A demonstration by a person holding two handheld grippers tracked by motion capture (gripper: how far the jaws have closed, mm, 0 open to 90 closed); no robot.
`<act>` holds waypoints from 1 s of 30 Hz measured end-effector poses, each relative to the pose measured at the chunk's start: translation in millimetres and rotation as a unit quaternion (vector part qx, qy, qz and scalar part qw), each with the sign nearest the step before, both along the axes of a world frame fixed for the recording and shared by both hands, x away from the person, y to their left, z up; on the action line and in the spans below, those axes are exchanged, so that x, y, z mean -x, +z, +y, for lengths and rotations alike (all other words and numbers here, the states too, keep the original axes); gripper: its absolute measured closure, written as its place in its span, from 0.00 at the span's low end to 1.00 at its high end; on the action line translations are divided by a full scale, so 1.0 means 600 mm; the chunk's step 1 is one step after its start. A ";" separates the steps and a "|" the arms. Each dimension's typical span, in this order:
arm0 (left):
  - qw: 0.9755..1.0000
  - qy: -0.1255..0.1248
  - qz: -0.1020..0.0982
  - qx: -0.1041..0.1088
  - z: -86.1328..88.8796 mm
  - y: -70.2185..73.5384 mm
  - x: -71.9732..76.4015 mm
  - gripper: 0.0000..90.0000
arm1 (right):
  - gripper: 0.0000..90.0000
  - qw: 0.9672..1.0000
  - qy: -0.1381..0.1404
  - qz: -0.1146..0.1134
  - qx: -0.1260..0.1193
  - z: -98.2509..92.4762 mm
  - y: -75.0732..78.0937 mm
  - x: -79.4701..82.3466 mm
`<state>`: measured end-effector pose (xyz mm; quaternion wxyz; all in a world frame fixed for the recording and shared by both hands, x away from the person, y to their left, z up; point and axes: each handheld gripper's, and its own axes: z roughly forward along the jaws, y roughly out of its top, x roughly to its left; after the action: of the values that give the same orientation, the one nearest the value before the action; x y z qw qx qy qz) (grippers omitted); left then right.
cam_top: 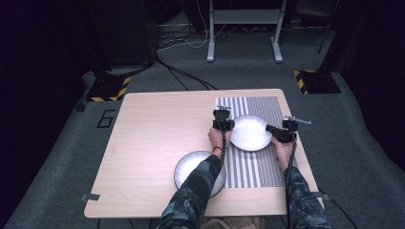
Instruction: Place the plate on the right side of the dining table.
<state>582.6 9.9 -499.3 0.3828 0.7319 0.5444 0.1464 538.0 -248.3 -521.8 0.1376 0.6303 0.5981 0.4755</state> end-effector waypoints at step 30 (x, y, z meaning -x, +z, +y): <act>1.000 0.008 0.024 -0.002 0.011 0.008 -0.002 0.54 | 0.72 0.999 0.013 0.032 0.023 0.004 0.009 -0.004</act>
<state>583.7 16.4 -494.6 0.3670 0.7316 0.5588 0.1333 540.7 -245.8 -516.5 0.1264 0.6340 0.6211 0.4430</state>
